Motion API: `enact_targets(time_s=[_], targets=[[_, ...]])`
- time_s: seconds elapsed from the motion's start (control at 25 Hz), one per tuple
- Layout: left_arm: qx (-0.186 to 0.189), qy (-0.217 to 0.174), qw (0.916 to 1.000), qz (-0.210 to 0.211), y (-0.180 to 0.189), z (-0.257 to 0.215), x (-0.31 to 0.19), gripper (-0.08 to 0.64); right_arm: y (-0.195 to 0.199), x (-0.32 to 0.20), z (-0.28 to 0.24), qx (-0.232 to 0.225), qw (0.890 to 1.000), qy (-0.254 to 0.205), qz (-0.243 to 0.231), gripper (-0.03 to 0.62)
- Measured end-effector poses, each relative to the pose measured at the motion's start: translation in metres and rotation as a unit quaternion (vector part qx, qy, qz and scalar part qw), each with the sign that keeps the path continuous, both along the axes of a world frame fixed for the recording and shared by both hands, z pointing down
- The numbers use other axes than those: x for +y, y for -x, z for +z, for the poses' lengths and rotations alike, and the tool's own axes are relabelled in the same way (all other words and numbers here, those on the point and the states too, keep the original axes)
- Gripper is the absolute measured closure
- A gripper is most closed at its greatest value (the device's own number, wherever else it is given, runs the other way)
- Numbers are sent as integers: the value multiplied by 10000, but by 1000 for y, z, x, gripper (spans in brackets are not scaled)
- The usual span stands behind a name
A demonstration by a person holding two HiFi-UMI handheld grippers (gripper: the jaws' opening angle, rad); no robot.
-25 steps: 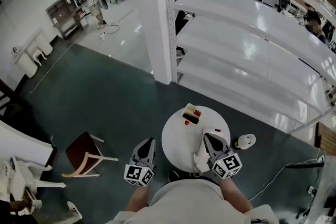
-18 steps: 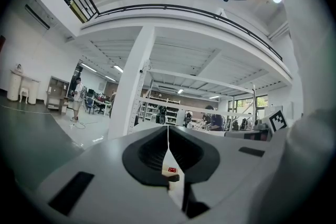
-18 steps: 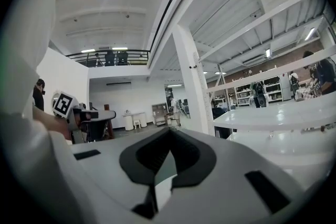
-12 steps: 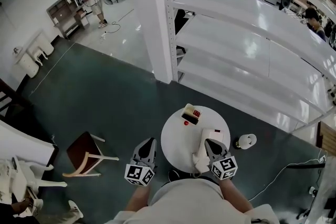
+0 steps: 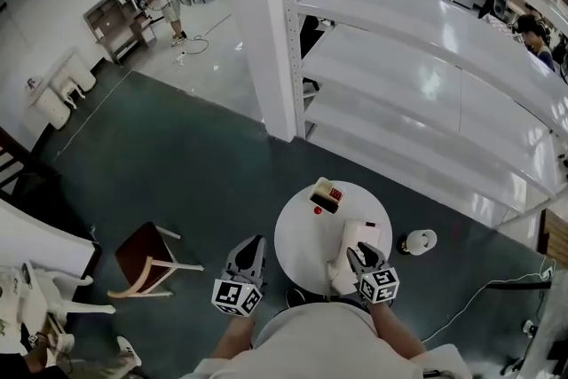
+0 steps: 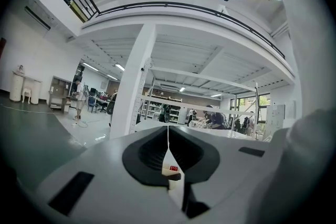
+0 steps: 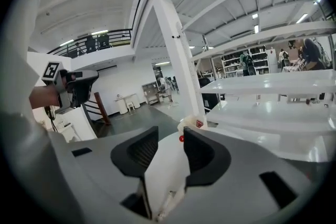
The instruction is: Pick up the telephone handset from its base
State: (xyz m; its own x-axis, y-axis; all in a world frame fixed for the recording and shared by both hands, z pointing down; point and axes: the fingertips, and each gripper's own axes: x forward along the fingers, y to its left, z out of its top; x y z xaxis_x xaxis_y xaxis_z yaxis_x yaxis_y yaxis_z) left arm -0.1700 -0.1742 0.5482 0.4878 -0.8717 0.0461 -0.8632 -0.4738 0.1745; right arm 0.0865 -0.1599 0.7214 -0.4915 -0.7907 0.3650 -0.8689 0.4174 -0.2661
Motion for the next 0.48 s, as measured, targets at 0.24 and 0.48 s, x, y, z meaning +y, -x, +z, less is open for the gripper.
enact_targets(time_s=[0.24, 0.48], targets=[[-7, 40, 10000, -87, 4, 1, -3, 538, -9, -1, 43, -73, 9979, 608, 217, 314], [-11, 58, 9999, -150, 10, 2, -3, 538, -12, -3, 83, -128, 9910, 1260, 443, 229]])
